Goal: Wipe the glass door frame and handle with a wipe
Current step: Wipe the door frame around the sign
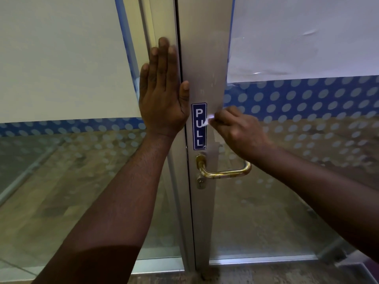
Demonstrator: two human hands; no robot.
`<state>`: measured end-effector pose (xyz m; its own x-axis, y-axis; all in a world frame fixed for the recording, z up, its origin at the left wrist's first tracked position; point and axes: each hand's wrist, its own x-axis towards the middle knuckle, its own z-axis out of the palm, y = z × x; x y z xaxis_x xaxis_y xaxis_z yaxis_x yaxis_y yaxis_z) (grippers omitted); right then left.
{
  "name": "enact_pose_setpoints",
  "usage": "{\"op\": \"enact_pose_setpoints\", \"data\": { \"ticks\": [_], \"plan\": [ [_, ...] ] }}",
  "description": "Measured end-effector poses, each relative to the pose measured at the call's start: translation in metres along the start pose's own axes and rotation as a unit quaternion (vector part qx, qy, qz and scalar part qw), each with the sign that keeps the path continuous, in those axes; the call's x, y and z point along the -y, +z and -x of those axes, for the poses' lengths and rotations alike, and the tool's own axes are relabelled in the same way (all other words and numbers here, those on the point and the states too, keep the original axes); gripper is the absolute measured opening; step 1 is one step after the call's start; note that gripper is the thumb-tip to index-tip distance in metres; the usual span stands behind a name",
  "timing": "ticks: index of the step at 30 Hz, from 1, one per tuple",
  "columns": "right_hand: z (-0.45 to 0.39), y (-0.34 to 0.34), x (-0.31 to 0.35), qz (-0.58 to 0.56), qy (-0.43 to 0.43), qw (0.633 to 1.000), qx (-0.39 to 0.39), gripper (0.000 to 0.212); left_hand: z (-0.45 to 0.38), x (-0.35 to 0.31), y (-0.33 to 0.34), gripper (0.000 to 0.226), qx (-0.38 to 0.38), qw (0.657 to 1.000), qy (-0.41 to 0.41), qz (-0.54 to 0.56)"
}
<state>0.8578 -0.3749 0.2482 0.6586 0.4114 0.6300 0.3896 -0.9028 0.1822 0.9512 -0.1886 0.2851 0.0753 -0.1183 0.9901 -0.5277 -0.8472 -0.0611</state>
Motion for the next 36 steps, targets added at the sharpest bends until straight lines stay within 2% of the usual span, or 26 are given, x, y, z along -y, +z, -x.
{"op": "enact_pose_setpoints", "data": {
  "ticks": [3,5,8,12,14,16,18,21,23,25,27,31,33,36],
  "plan": [
    [0.014,0.015,0.011,-0.077,0.013,0.994,0.076,0.025,0.002,0.0,0.0,0.057,0.005,1.0,0.001,0.005],
    [0.031,0.025,0.013,-0.078,0.001,0.988,0.136,0.023,0.002,0.001,-0.001,0.057,0.009,1.0,0.0,0.005],
    [0.03,0.017,0.007,-0.084,0.016,0.988,0.128,0.027,0.002,0.0,-0.002,0.058,0.007,1.0,-0.001,0.003],
    [0.001,0.0,0.002,-0.006,-0.01,1.0,0.015,0.025,0.002,0.001,-0.001,0.058,0.007,1.0,-0.003,0.009],
    [-0.002,0.0,0.006,-0.013,-0.007,1.0,-0.005,0.024,0.002,0.001,0.0,0.058,0.003,1.0,-0.003,0.012],
    [0.006,0.007,0.011,-0.069,0.014,0.997,0.042,0.022,0.002,0.001,0.0,0.057,-0.001,1.0,-0.005,0.012],
    [0.021,0.02,0.01,-0.082,-0.003,0.991,0.105,0.023,0.002,0.001,0.0,0.057,-0.003,1.0,-0.004,0.012],
    [0.022,0.013,0.007,-0.099,0.01,0.988,0.118,0.023,0.003,0.002,0.0,0.056,0.0,1.0,0.0,0.002],
    [0.009,-0.001,0.005,-0.08,0.016,0.996,0.038,0.022,0.003,0.002,0.001,0.056,-0.001,1.0,-0.001,-0.005],
    [-0.011,-0.013,0.001,-0.006,0.005,0.998,-0.062,0.021,0.003,0.001,0.002,0.056,-0.003,1.0,-0.002,-0.009],
    [-0.033,-0.024,-0.001,0.034,0.002,0.988,-0.148,0.018,0.003,0.002,0.002,0.056,-0.003,1.0,-0.003,-0.008],
    [-0.07,-0.037,0.001,0.028,0.056,0.96,-0.273,0.013,0.004,0.001,0.003,0.057,-0.008,1.0,-0.005,-0.003],
    [-0.075,-0.032,0.009,0.018,0.049,0.959,-0.277,0.014,0.004,0.001,0.004,0.057,-0.009,1.0,-0.005,-0.004],
    [-0.052,-0.007,0.026,-0.005,-0.043,0.987,-0.153,0.019,0.003,0.002,0.003,0.057,-0.004,1.0,-0.004,0.001]
  ]
}}
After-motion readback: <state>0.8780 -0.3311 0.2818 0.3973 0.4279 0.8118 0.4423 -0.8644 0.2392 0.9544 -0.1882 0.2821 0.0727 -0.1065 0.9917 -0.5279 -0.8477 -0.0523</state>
